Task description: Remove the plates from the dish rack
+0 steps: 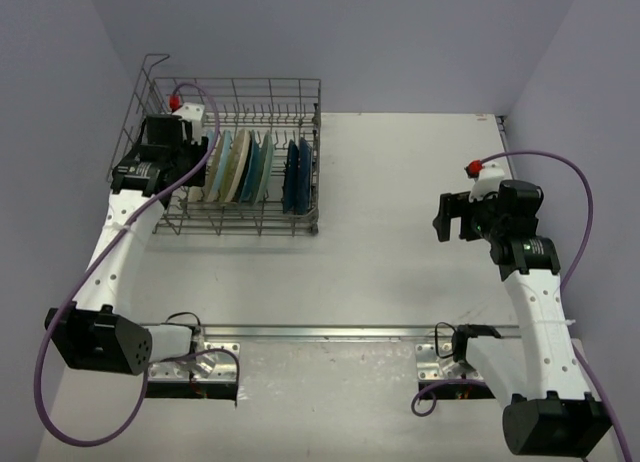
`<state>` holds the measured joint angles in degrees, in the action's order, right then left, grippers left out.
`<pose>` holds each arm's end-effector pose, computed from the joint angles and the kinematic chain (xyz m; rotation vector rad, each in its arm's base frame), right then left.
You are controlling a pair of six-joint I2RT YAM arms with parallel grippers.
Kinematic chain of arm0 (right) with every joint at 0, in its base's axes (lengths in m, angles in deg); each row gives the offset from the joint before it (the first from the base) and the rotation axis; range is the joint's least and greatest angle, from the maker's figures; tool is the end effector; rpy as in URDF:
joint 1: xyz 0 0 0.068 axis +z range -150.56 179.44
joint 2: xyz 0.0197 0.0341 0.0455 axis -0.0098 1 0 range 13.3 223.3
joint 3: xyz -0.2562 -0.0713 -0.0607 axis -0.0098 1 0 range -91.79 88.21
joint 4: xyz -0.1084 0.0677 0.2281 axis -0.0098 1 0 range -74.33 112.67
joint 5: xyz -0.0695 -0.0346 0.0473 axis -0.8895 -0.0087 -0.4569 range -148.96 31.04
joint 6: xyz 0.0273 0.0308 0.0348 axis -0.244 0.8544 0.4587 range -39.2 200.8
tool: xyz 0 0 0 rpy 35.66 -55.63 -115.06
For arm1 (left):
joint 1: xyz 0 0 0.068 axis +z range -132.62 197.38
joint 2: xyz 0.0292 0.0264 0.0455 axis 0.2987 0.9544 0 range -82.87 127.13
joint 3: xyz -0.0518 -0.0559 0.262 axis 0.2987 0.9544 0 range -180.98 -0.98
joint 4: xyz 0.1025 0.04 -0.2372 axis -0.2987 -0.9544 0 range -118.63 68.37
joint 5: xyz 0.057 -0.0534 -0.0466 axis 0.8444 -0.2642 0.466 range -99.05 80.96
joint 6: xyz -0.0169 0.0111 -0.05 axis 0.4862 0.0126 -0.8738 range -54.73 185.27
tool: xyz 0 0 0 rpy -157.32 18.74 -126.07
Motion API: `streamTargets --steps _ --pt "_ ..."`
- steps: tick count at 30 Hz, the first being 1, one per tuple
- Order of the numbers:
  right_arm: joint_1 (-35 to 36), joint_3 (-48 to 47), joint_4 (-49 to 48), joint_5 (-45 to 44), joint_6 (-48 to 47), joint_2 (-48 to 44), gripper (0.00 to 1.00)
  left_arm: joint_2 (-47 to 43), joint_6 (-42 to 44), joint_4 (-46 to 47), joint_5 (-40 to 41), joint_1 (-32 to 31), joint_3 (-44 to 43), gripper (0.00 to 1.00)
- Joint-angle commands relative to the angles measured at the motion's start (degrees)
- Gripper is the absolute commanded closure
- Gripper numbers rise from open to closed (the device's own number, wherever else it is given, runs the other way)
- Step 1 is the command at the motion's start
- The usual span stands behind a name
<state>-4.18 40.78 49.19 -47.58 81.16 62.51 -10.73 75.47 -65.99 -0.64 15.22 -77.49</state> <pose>0.1834 -0.0046 0.3029 -0.0364 2.1785 0.1847 0.2625 -0.0048 0.3731 0.1669 2.2650 0.2405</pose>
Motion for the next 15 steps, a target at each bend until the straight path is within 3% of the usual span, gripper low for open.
streamTargets --steps 1,15 --pt "-0.07 0.5 -1.79 0.4 1.14 -0.51 0.01 3.47 -0.89 5.54 1.67 0.4 -2.5 0.6" --pt "-0.07 2.6 -2.31 0.23 1.66 -1.17 0.01 9.44 -1.15 13.25 3.62 0.4 0.73 0.54"
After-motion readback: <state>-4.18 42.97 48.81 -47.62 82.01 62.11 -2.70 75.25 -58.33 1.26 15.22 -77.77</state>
